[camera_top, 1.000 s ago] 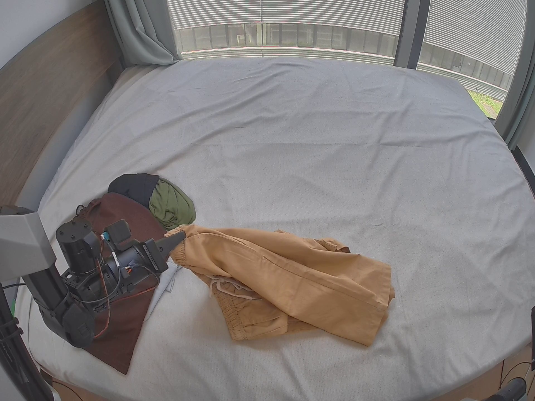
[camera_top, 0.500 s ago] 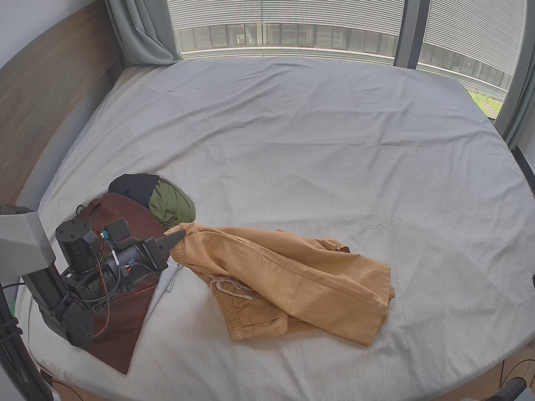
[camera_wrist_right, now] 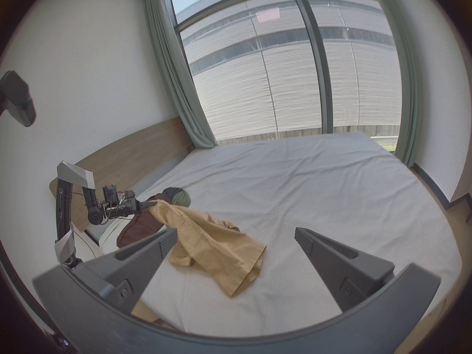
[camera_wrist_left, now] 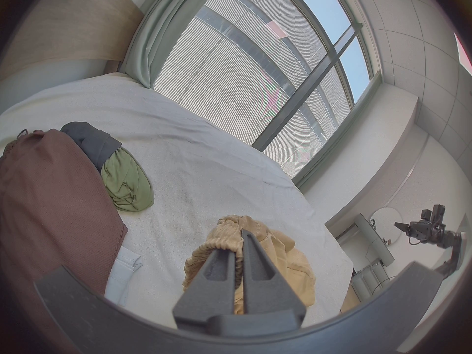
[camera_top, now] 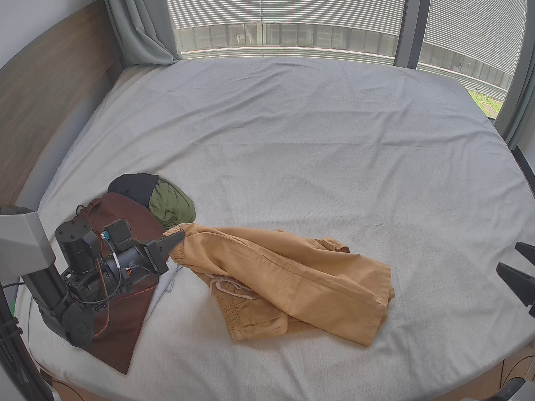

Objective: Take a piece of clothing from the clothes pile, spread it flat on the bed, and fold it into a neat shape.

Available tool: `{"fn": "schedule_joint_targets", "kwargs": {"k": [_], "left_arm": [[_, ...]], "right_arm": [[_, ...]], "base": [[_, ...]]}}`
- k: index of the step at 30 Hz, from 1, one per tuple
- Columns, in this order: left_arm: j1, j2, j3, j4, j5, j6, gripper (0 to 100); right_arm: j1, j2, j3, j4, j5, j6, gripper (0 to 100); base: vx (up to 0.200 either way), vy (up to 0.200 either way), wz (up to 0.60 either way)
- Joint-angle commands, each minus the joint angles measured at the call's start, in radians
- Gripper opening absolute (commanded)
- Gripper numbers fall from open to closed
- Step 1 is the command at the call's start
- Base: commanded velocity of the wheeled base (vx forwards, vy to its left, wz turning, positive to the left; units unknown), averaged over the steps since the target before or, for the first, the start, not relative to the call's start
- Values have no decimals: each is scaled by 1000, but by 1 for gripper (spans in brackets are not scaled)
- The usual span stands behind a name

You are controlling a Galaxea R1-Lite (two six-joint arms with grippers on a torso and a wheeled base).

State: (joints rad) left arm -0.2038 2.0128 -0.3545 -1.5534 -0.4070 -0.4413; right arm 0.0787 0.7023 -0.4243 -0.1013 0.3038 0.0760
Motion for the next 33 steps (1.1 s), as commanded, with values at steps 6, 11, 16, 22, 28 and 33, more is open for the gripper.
{"fn": "schedule_joint_targets", "kwargs": {"k": [6, 11, 16, 22, 28, 33], "left_arm": [[14, 6, -9, -1, -1, 16, 0], [20, 6, -17, -1, -1, 15, 0], [20, -2, -17, -1, -3, 16, 0], [15, 20, -9, -1, -13, 19, 0], [18, 37, -9, -1, -15, 39, 0], [17, 41, -8, -1, -15, 41, 0]], "right_arm": [[32, 212, -39, -2, 74, -4, 100], [70, 278, -56, -54, 75, -4, 100], [108, 335, -31, -126, 75, 5, 100], [150, 434, 7, -198, 74, 74, 100], [182, 473, 21, -207, 86, 139, 100], [182, 519, 42, -255, 118, 140, 100]], "base": [[0, 0, 0], [0, 0, 0], [0, 0, 0], [0, 0, 0], [0, 0, 0], [0, 0, 0]]}}
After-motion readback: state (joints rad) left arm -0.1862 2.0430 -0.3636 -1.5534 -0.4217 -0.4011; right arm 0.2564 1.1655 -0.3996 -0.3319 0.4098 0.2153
